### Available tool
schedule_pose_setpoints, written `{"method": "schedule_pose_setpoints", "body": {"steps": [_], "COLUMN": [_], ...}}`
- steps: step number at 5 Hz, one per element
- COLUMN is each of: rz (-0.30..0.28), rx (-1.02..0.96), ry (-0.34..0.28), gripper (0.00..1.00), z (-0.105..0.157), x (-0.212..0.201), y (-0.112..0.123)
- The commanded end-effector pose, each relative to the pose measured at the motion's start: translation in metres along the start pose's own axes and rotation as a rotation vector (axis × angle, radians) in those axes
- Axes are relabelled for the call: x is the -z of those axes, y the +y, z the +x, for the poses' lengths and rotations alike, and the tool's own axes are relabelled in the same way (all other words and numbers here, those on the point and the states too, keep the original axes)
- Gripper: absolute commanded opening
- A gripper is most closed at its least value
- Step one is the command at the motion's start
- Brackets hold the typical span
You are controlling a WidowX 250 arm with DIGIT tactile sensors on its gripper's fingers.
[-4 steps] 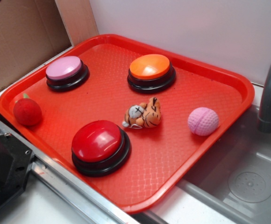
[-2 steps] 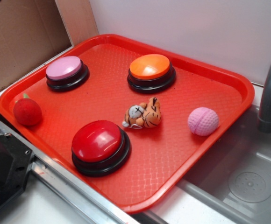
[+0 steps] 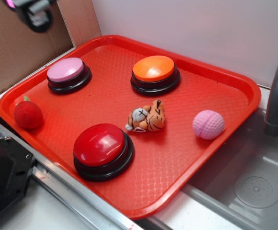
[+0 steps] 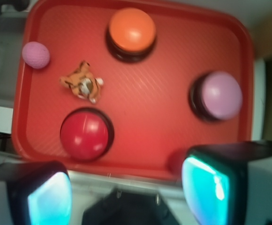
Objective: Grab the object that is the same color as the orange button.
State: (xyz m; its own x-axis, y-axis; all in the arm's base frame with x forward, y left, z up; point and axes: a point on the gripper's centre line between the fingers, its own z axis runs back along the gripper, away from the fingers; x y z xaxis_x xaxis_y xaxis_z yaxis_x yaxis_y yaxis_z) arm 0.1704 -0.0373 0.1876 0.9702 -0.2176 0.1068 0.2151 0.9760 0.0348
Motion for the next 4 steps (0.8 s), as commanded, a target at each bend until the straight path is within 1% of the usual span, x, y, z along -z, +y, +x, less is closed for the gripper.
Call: {"method": "schedule_pose_setpoints", "body": {"steps": [1, 2, 3, 4], "rz": [-0.025, -0.001, -0.004, -0.041], "rx": [0.330, 0.377, 0.403, 0.455], "ry": [-0.131, -0.151, -0.116, -0.098], "gripper": [1.00, 1.00, 1.00, 1.00], "z": [0.050, 0.060, 0.065, 0.070], "x": [0.059, 0.089, 0.117, 0.146], "y": [-0.018, -0.030, -0.040, -0.048]}}
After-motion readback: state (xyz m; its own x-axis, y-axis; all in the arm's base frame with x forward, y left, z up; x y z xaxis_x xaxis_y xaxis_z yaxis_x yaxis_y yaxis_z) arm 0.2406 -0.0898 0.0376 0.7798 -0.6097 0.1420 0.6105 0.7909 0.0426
